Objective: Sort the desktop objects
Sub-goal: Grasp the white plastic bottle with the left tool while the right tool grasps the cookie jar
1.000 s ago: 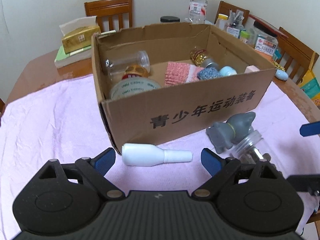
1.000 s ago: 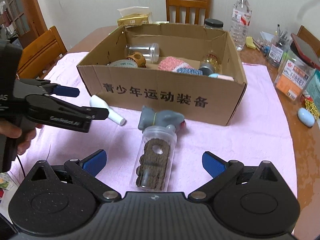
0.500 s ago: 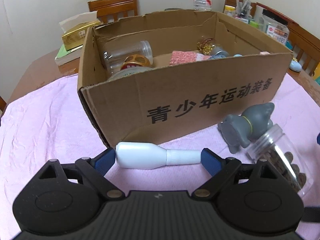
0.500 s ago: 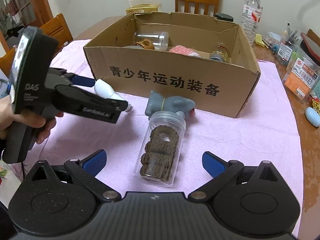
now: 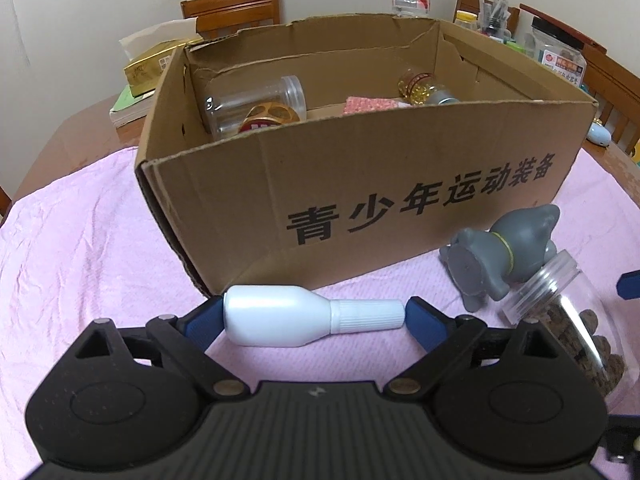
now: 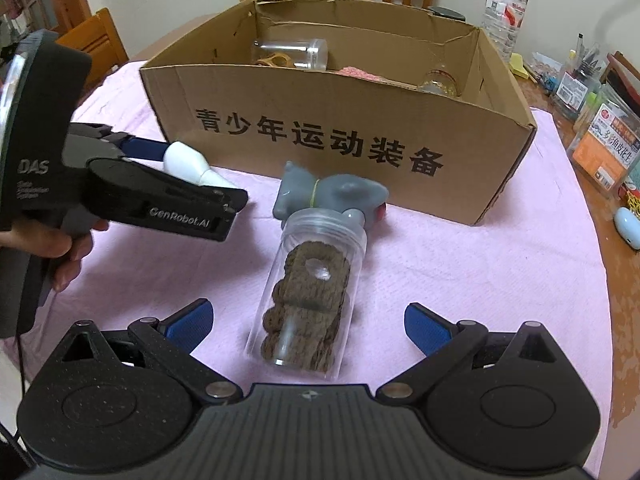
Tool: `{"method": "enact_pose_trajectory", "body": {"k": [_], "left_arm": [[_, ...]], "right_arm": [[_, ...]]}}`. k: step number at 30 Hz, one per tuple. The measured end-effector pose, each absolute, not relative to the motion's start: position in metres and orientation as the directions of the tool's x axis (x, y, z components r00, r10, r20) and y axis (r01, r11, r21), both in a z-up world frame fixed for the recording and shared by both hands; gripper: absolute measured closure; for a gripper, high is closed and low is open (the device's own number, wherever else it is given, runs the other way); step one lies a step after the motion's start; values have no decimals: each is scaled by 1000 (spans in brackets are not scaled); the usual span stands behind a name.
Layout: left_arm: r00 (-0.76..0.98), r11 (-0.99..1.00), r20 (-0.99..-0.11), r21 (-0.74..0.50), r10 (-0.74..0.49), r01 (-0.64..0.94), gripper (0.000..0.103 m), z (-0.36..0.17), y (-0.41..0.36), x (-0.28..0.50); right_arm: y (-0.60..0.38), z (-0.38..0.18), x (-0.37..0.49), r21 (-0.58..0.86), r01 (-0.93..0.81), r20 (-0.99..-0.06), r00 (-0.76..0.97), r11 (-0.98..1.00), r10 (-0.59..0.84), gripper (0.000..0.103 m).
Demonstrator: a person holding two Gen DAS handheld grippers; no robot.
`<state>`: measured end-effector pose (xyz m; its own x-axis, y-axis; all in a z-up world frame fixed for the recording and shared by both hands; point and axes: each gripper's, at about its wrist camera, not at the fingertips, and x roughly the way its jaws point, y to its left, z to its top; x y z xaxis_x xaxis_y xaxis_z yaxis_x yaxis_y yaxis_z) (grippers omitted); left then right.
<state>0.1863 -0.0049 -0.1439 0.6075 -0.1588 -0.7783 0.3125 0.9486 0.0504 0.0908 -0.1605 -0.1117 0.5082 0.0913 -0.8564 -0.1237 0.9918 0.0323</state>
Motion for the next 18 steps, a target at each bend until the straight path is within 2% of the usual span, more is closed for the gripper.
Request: {"method": "enact_pose_trajectory", "body": {"k": [18], "left_arm": [[603,954,-783,40,-155,297,7,-147,-5,186]], "right_arm": [[-153,-142,112,-7,-39,-908,419,999,10,0]]}}
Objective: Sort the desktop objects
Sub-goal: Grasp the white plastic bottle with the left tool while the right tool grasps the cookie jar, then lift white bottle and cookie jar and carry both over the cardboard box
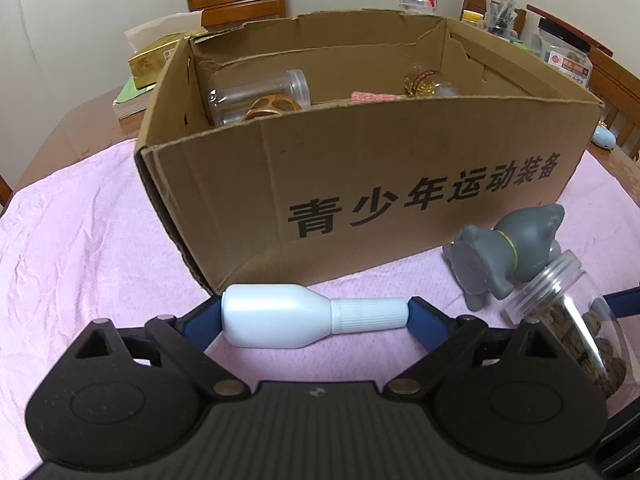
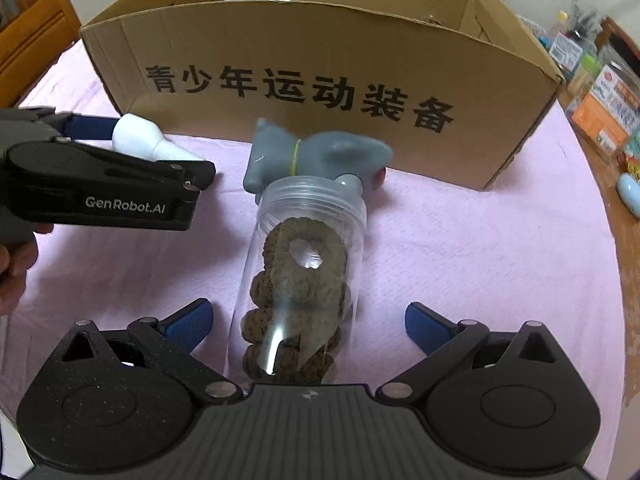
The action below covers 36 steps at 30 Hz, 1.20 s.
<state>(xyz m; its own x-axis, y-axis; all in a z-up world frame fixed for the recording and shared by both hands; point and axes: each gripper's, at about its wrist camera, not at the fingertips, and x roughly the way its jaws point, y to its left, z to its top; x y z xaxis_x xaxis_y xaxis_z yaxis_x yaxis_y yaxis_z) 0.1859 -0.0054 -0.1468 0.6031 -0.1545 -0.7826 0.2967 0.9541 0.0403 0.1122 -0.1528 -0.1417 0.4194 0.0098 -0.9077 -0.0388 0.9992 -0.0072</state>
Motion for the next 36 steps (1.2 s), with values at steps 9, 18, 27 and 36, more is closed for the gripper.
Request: {"method": "enact_pose_trajectory", "body": {"k": [9,18,27,36], "left_arm": [[609,955,-775,27,-166,295,7,-142,-2,184],[614,954,-770,20,-176,299,7,-138,5,179],[619,950,-761,10,-196,313,7,-133,7,177],[600,940,-767,-10,-226,341,7,-119,5,173]], "right_arm": [[-152,-141,108,-7,-34,-904,428,999,8,0],[-146,-122,103,-7,-33,-881,473,999,10,9],[-153,-122,109,6,-7,-881,472,1000,8,43],[-157,-110,106,-11,-27,-870,493,1000,4,44]]}}
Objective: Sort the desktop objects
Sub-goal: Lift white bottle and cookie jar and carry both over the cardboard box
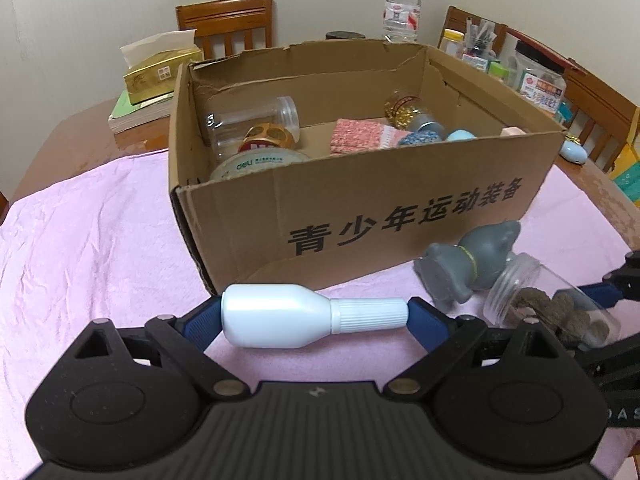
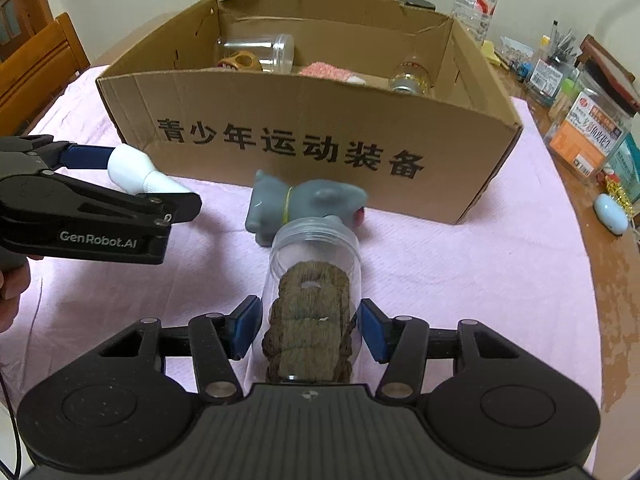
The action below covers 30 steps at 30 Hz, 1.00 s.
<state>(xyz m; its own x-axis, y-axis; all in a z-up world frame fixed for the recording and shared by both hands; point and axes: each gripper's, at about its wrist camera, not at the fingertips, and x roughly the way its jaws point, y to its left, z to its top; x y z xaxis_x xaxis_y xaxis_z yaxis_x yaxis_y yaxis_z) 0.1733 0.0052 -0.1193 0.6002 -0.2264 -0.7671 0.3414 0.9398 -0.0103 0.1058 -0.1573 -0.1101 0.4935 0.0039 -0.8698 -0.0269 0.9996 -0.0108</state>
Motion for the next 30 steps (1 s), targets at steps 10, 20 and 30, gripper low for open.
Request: {"method": "enact_pose_trajectory", "body": {"k": [10,20,30], "left_arm": [[590,930,-768,-21,-249,366,7,-99,0,162],[588,927,-764,-33,-265,374,7,-81,0,151],[593,912,-742,-58,-311,406,7,-50,0,146]], "right_arm": [[-165,-90,100,-22,-68,-858,513,997,16,45],[-162,-64,93,-44,-105,-827,562,994,23,45],[-169,-34,91,-64,-117,-786,617,991,22,45]]}}
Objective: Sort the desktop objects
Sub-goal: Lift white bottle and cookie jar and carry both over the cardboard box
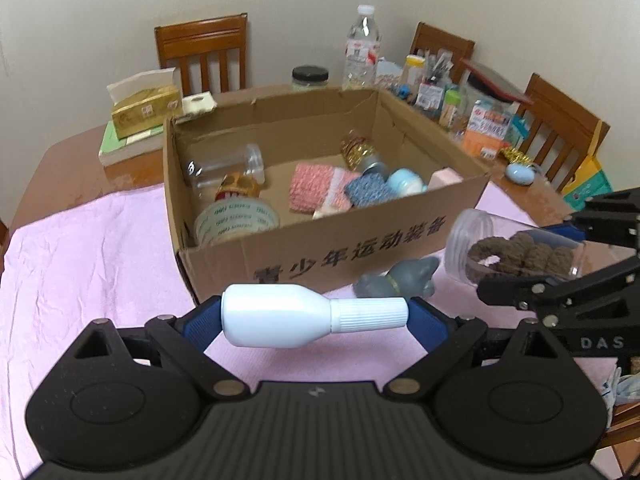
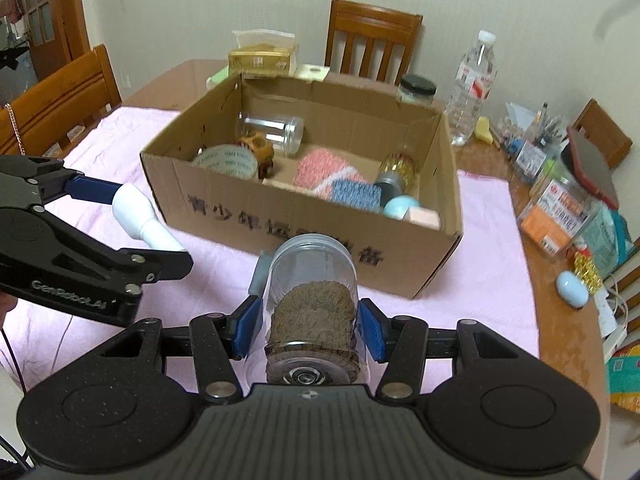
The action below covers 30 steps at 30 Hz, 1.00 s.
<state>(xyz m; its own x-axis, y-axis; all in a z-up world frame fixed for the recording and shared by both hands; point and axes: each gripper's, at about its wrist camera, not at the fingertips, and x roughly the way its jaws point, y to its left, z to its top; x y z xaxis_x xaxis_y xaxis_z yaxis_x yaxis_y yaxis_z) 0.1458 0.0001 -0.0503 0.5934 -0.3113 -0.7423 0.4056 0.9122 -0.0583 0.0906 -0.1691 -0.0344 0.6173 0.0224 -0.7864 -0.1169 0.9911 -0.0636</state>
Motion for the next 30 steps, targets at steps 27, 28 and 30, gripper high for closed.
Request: {"method": "enact_pose_trajectory", "body": {"k": [27,28,30], "left_arm": [[639,878,-679,-19,-362,478,7,6,-9,212],[637,876,-681,-14,-361,482,7,6,-11,214],[633,871,-686,-2,-359,492,7,5,-15,219]], "right_arm": [[-202,16,161,-113,-165,-682,730,980,44,45],[-203,16,163,-112,-167,-681,731,980,47,45],[-206,16,169,-105,-168,-682,729,980,52,45]]}}
